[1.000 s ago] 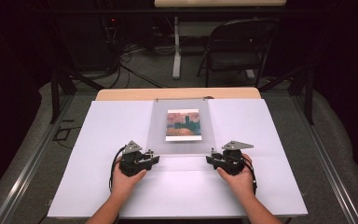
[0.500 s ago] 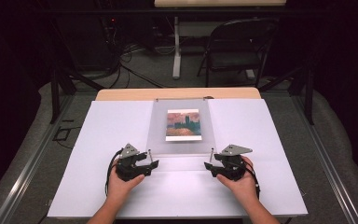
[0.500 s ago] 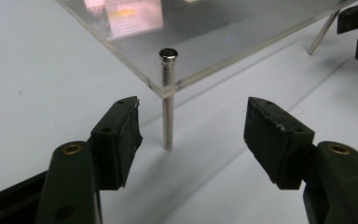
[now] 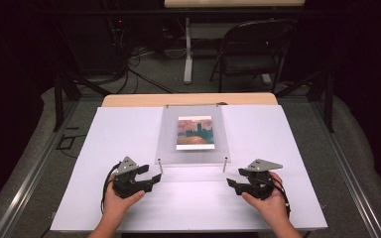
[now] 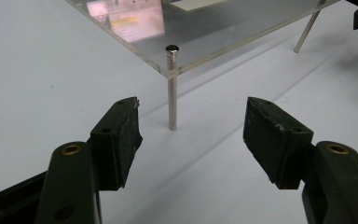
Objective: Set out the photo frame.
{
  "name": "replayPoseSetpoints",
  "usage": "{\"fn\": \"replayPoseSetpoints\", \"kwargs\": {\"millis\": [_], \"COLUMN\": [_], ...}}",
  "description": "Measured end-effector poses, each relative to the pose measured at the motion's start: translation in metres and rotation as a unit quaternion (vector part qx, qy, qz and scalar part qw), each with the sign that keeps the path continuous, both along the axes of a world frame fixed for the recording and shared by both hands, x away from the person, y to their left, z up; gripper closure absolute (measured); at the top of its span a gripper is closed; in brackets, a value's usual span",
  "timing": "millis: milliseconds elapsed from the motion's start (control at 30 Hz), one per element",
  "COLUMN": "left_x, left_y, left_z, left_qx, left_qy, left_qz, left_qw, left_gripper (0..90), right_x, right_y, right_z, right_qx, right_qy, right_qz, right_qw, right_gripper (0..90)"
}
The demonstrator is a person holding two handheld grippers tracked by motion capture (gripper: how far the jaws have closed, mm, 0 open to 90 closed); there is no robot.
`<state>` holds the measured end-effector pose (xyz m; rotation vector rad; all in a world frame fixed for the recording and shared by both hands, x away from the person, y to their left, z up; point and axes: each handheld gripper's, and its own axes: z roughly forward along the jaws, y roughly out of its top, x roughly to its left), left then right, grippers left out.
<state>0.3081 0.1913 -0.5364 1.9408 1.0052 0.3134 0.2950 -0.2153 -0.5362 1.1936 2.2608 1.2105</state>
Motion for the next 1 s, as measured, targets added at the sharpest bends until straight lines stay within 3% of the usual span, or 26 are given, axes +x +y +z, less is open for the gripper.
{"fn": "replayPoseSetpoints", "kwargs": {"millis": [167,200,300,500,633,800,1000], "left_x": [0.001,0.001,0.0,-0.002,-0.001,0.01,0.034], "left_y": [0.006,0.008,0.011,0.018,0.023,0.029,0.027], "left_z": [0.004,0.004,0.005,0.013,0.021,0.036,0.053], "left_qx": [-0.006,-0.005,-0.014,-0.028,-0.033,-0.04,-0.048], "left_qy": [0.007,0.006,0.011,0.005,-0.001,-0.009,-0.025], "left_qz": [0.009,0.01,0.012,0.005,0.007,0.023,0.037], "left_qw": [0.9999,0.9999,0.9998,0.9996,0.9994,0.9989,0.9979], "left_gripper": [36.1,36.0,35.7,34.8,34.7,34.8,34.8], "right_x": [0.001,0.002,0.003,0.004,0.008,0.017,0.038], "right_y": [-0.006,-0.006,-0.007,-0.013,-0.021,-0.027,-0.027], "right_z": [0.004,0.005,0.007,0.011,0.017,0.027,0.038], "right_qx": [0.017,0.016,0.015,0.007,0.026,0.013,0.018], "right_qy": [0.005,0.004,0.01,0.014,0.016,0.006,-0.001], "right_qz": [-0.011,-0.024,-0.025,-0.026,-0.034,-0.044,-0.05], "right_qw": [0.9998,0.9996,0.9995,0.9995,0.9989,0.9989,0.9986], "right_gripper": [40.4,39.8,39.1,35.6,35.1,34.8,34.8]}}
